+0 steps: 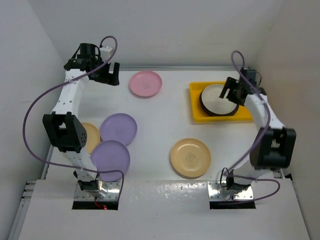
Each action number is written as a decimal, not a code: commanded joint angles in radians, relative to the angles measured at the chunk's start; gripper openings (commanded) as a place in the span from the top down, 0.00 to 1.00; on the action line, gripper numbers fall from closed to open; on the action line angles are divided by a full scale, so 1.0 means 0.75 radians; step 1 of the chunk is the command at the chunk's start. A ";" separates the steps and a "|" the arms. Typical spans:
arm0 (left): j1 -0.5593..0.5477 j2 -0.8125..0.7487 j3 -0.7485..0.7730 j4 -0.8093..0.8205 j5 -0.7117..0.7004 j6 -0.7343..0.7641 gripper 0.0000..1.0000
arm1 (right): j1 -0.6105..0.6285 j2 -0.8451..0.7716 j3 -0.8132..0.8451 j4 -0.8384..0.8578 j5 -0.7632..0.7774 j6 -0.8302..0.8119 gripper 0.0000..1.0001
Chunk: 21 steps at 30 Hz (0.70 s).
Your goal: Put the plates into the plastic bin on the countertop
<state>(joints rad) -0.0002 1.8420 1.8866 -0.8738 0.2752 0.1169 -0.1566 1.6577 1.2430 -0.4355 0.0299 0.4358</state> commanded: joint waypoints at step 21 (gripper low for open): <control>0.162 -0.695 -0.589 0.099 -0.013 0.028 0.00 | 0.755 -0.719 -1.083 -0.117 0.126 0.374 1.00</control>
<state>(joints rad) 0.1013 1.3804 1.4532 -0.8291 0.2348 0.1383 0.3908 1.1580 0.4477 -0.5804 0.0509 0.6895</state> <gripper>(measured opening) 0.997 0.059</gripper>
